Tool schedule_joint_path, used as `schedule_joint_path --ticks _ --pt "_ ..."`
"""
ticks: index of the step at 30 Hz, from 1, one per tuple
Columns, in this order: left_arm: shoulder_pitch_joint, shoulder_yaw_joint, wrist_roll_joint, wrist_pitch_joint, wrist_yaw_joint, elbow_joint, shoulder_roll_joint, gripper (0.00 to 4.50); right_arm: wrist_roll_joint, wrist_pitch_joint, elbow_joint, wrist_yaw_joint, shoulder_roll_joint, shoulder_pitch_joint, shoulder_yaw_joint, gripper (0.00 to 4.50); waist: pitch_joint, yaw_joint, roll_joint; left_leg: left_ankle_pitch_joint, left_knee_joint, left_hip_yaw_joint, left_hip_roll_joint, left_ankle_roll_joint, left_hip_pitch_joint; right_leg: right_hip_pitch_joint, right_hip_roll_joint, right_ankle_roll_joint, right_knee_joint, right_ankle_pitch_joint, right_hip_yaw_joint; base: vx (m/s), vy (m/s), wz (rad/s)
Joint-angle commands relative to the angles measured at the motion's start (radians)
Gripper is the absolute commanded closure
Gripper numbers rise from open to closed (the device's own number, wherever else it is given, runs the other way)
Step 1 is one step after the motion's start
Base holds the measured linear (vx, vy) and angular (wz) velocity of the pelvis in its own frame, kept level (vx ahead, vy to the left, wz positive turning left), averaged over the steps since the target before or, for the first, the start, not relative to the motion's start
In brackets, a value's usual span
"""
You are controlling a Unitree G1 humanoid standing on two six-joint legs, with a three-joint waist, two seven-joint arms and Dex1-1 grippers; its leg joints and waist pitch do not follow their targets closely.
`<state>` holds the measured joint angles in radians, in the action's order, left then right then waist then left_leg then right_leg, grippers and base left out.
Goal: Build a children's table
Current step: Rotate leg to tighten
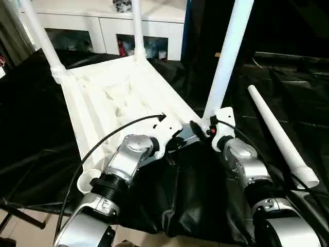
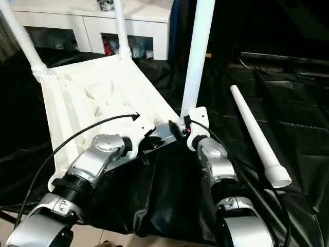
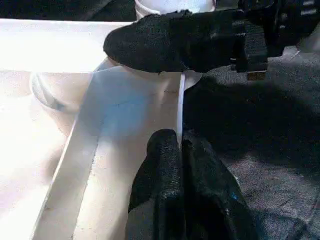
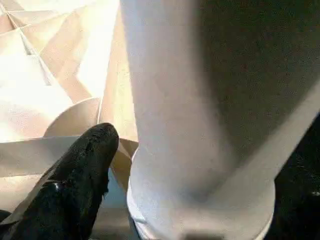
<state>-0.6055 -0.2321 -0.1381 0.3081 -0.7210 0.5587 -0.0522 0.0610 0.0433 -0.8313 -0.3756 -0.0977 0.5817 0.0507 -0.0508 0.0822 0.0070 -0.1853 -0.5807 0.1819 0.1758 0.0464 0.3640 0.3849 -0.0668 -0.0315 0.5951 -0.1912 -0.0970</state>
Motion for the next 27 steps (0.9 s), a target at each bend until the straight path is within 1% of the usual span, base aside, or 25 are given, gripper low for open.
schedule_joint_path --ticks 1,2,3,5,6,7,8,10,11,12,13,14,15,16,17,18,19,20,21,22,23,25,26,27 --pt "-0.002 -0.015 0.034 -0.011 0.001 -0.049 0.058 4.5 -0.01 -0.019 0.007 -0.039 0.035 -0.027 -0.058 0.52 0.061 0.007 -0.016 -0.139 0.065 -0.023 0.067 -0.08 -0.007 -0.047 -0.107 -0.198 -0.073 -0.203 0.065 0.0 0.0 0.0" --pt "-0.003 -0.021 0.028 -0.008 -0.004 -0.049 0.05 4.5 -0.007 -0.019 0.045 -0.056 0.014 -0.046 -0.054 0.52 0.061 0.009 -0.02 -0.123 0.063 -0.022 0.067 -0.086 -0.006 -0.048 -0.105 -0.197 -0.071 -0.181 0.066 0.0 0.0 0.0" --pt "-0.003 -0.023 0.026 -0.008 -0.005 -0.049 0.049 4.5 -0.006 -0.018 0.054 -0.059 0.01 -0.051 -0.053 0.52 0.062 0.012 -0.019 -0.113 0.063 -0.022 0.067 -0.09 -0.006 -0.048 -0.105 -0.197 -0.068 -0.166 0.066 0.0 0.0 0.0" --pt "-0.003 -0.018 0.026 -0.008 0.005 -0.048 0.046 4.5 0.007 -0.022 0.103 -0.078 -0.013 -0.079 -0.042 0.52 0.065 0.015 -0.024 -0.08 0.059 -0.021 0.067 -0.109 -0.003 -0.051 -0.105 -0.207 -0.06 -0.106 0.066 0.0 0.0 0.0" --pt "-0.004 -0.007 0.036 -0.007 0.01 -0.047 0.045 4.22 0.031 -0.028 0.155 -0.107 -0.034 -0.106 -0.026 0.46 0.065 0.016 -0.024 -0.078 0.059 -0.021 0.066 -0.113 -0.004 -0.049 -0.106 -0.21 -0.059 -0.099 0.066 0.0 0.0 0.0" --pt "-0.005 -0.006 0.037 -0.007 0.01 -0.047 0.044 4.22 0.035 -0.028 0.163 -0.111 -0.037 -0.11 -0.024 0.46 0.063 0.015 -0.029 -0.075 0.059 -0.02 0.065 -0.121 -0.003 -0.051 -0.103 -0.207 -0.061 -0.094 0.066 0.0 0.0 0.0" --pt "-0.007 0.011 0.054 0.003 0.009 -0.053 0.04 4.06 0.068 -0.031 0.231 -0.155 -0.064 -0.145 -0.006 0.42 0.064 0.02 -0.03 -0.073 0.057 -0.02 0.064 -0.132 -0.001 -0.053 -0.105 -0.204 -0.06 -0.094 0.065 0.0 0.0 0.0" --pt "-0.005 0.014 0.063 0.009 -0.002 -0.063 0.034 3.84 0.09 -0.034 0.269 -0.181 -0.079 -0.164 0.005 0.42 0.066 0.025 -0.03 -0.064 0.055 -0.021 0.067 -0.138 0.0 -0.051 -0.106 -0.203 -0.057 -0.083 0.065 0.0 0.0 0.0" --pt "-0.003 0.013 0.064 0.011 -0.005 -0.067 0.031 3.8 0.093 -0.036 0.278 -0.184 -0.08 -0.169 0.006 0.42 0.067 0.025 -0.031 -0.053 0.054 -0.022 0.068 -0.139 0.001 -0.05 -0.105 -0.212 -0.054 -0.067 0.064 0.0 0.0 0.0" --pt "-0.011 0.039 0.072 -0.015 0.012 -0.075 0.016 3.8 0.132 -0.052 0.327 -0.239 -0.106 -0.191 0.018 0.42 0.067 0.022 -0.029 -0.049 0.054 -0.023 0.068 -0.139 0.004 -0.051 -0.105 -0.216 -0.053 -0.061 0.064 0.0 0.0 0.0" --pt "-0.011 0.039 0.072 -0.015 0.012 -0.075 0.016 3.59 0.132 -0.052 0.327 -0.239 -0.106 -0.191 0.018 0.42 0.067 0.023 -0.027 -0.058 0.05 -0.021 0.069 -0.147 0.001 -0.05 -0.104 -0.216 -0.055 -0.045 0.064 0.0 0.0 0.0" --pt "-0.015 0.054 0.081 -0.022 0.005 -0.081 0.003 3.59 0.146 -0.056 0.349 -0.265 -0.121 -0.201 0.022 0.42 0.066 0.02 -0.029 -0.056 0.05 -0.022 0.067 -0.151 0.006 -0.052 -0.103 -0.221 -0.053 -0.037 0.064 0.0 0.0 0.0" --pt "-0.017 0.063 0.085 -0.024 0.003 -0.084 -0.006 3.59 0.15 -0.058 0.358 -0.279 -0.13 -0.206 0.022 0.42 0.066 0.02 -0.029 -0.056 0.05 -0.022 0.067 -0.151 0.006 -0.052 -0.103 -0.221 -0.053 -0.037 0.064 0.0 0.0 0.0" --pt "-0.019 0.069 0.087 -0.026 0.002 -0.086 -0.012 3.59 0.153 -0.058 0.364 -0.287 -0.136 -0.209 0.023 0.42 0.065 0.019 -0.026 -0.064 0.048 -0.022 0.065 -0.15 0.006 -0.049 -0.102 -0.22 -0.054 -0.045 0.063 0.0 0.0 0.0" --pt "-0.028 0.09 0.086 -0.027 0.01 -0.087 -0.041 3.59 0.155 -0.059 0.381 -0.312 -0.16 -0.221 0.022 0.42 0.063 0.019 -0.021 -0.082 0.049 -0.022 0.064 -0.142 0.004 -0.048 -0.1 -0.215 -0.059 -0.075 0.062 0.0 0.0 0.0" --pt "-0.033 0.101 0.085 -0.027 0.018 -0.088 -0.06 3.59 0.158 -0.065 0.4 -0.326 -0.176 -0.232 0.021 0.42 0.063 0.019 -0.021 -0.082 0.049 -0.022 0.064 -0.142 0.004 -0.048 -0.1 -0.215 -0.059 -0.075 0.062 0.0 0.0 0.0" --pt "-0.042 0.124 0.083 -0.028 0.033 -0.09 -0.098 3.59 0.174 -0.087 0.428 -0.357 -0.202 -0.25 0.025 0.42 0.062 0.02 -0.023 -0.097 0.049 -0.021 0.064 -0.134 0.001 -0.047 -0.098 -0.205 -0.061 -0.099 0.062 0.0 0.0 0.0" --pt "-0.048 0.15 0.083 -0.021 0.05 -0.095 -0.139 3.59 0.194 -0.109 0.458 -0.389 -0.223 -0.269 0.032 0.42 0.06 0.021 -0.021 -0.113 0.052 -0.024 0.063 -0.124 0.004 -0.05 -0.096 -0.193 -0.062 -0.128 0.06 0.0 0.0 0.0" --pt "-0.051 0.176 0.077 -0.016 0.07 -0.099 -0.183 3.59 0.211 -0.13 0.484 -0.419 -0.239 -0.288 0.033 0.42 0.061 0.022 -0.016 -0.119 0.051 -0.025 0.063 -0.12 0.002 -0.048 -0.096 -0.188 -0.064 -0.137 0.06 0.0 0.0 0.0" --pt "-0.053 0.193 0.073 -0.012 0.083 -0.102 -0.211 3.59 0.221 -0.143 0.503 -0.438 -0.25 -0.301 0.032 0.42 0.063 0.02 -0.017 -0.12 0.051 -0.027 0.064 -0.117 0.003 -0.05 -0.094 -0.184 -0.06 -0.13 0.06 0.0 0.0 0.0" --pt "-0.054 0.219 0.057 -0.001 0.108 -0.103 -0.268 3.59 0.231 -0.16 0.541 -0.474 -0.27 -0.327 0.021 0.42 0.064 0.019 -0.01 -0.117 0.052 -0.028 0.066 -0.116 0.001 -0.047 -0.092 -0.186 -0.059 -0.107 0.06 0.0 0.0 0.0" --pt "-0.051 0.237 0.034 0.003 0.13 -0.098 -0.32 3.59 0.236 -0.175 0.58 -0.505 -0.289 -0.354 0.002 0.42 0.063 0.016 -0.009 -0.115 0.051 -0.028 0.065 -0.116 0.001 -0.046 -0.091 -0.192 -0.057 -0.091 0.059 0.0 0.0 0.0" --pt "-0.05 0.242 0.027 0.002 0.137 -0.094 -0.336 3.59 0.238 -0.181 0.592 -0.516 -0.295 -0.363 -0.003 0.42 0.064 0.017 -0.009 -0.112 0.051 -0.028 0.066 -0.114 -0.001 -0.044 -0.093 -0.203 -0.055 -0.082 0.059 0.0 0.0 0.0" --pt "-0.048 0.253 0.021 0.015 0.15 -0.087 -0.361 3.59 0.243 -0.19 0.611 -0.531 -0.303 -0.377 -0.013 0.42 0.064 0.019 -0.002 -0.113 0.05 -0.029 0.066 -0.11 0.0 -0.044 -0.093 -0.209 -0.054 -0.081 0.059 0.0 0.0 0.0"
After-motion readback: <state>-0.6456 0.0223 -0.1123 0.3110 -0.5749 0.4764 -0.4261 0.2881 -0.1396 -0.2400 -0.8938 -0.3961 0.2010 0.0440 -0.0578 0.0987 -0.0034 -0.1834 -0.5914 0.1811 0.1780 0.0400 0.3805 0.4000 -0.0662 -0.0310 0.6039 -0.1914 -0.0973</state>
